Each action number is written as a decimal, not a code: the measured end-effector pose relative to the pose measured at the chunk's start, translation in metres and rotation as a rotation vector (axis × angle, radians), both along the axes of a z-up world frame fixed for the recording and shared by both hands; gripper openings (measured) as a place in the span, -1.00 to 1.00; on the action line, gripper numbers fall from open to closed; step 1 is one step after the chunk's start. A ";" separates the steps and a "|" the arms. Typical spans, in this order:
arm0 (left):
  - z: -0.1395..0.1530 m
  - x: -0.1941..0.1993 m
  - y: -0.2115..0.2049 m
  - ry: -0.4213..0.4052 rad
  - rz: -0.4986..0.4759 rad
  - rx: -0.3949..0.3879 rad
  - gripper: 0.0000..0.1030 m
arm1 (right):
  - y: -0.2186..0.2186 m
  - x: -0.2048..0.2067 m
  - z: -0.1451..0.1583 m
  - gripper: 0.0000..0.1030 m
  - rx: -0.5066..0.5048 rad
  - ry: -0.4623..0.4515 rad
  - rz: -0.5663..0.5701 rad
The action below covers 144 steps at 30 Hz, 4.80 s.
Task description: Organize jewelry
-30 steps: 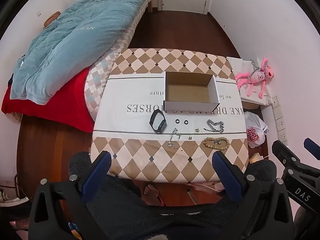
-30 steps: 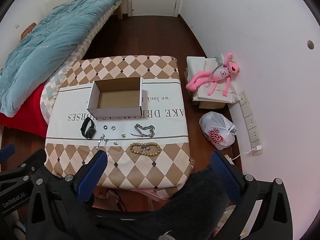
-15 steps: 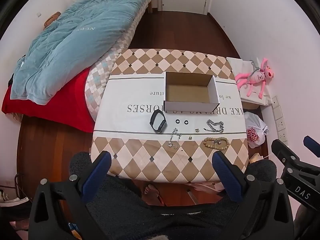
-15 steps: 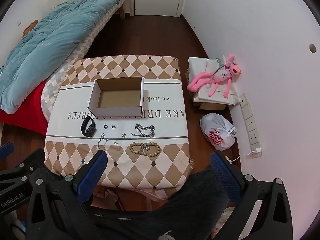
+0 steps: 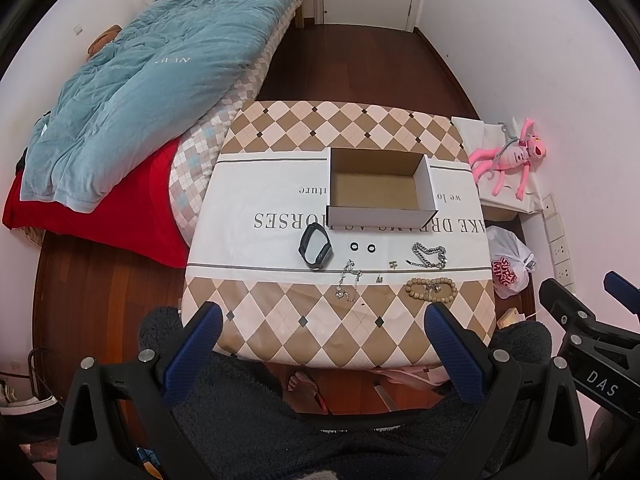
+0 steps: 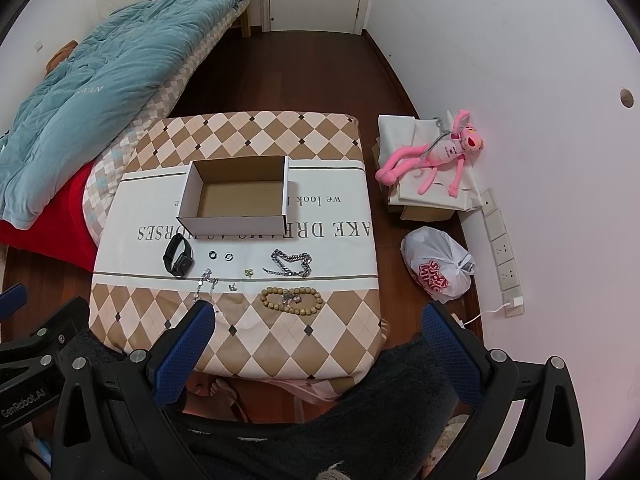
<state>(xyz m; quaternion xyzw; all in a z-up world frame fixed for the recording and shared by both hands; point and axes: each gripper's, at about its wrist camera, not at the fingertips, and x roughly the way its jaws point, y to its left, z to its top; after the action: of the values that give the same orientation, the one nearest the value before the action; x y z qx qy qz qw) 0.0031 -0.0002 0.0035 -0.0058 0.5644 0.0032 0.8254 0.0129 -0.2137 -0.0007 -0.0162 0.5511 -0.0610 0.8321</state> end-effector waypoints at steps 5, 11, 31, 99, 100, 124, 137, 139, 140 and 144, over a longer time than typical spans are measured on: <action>0.000 0.000 0.000 0.000 0.000 -0.001 1.00 | 0.001 0.001 0.000 1.00 0.000 0.000 -0.001; 0.008 0.004 -0.005 -0.002 -0.002 -0.002 1.00 | 0.000 0.001 0.000 1.00 0.001 0.001 -0.001; 0.012 0.006 -0.009 -0.005 -0.001 -0.004 1.00 | 0.003 0.000 0.001 1.00 0.002 -0.003 0.000; -0.219 0.067 0.027 0.209 0.064 0.103 1.00 | -0.058 0.067 -0.279 -0.03 0.108 0.265 -0.233; -0.221 0.066 0.028 0.213 0.067 0.099 1.00 | -0.057 0.067 -0.279 -0.26 0.130 0.259 -0.222; -0.258 0.128 -0.003 0.196 -0.236 0.066 -0.77 | -0.020 0.077 -0.272 -0.81 0.141 0.237 -0.171; -0.233 0.118 0.020 0.125 -0.205 -0.021 -0.81 | -0.023 0.070 -0.223 -0.82 0.290 0.157 -0.104; -0.224 0.119 0.021 0.121 -0.200 -0.044 -0.81 | -0.019 0.069 -0.208 -0.82 0.288 0.133 -0.065; -0.220 0.119 0.023 0.114 -0.196 -0.062 -0.81 | -0.016 0.069 -0.200 -0.82 0.294 0.122 -0.045; -0.189 0.114 0.009 0.074 -0.202 -0.121 -0.81 | -0.010 0.072 -0.166 -0.83 0.302 0.072 0.016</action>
<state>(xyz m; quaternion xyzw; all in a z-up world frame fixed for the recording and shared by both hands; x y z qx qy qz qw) 0.1175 0.0085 -0.1858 0.0014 0.5913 -0.1138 0.7984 0.0848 -0.2232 -0.1668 0.1024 0.5834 0.0299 0.8052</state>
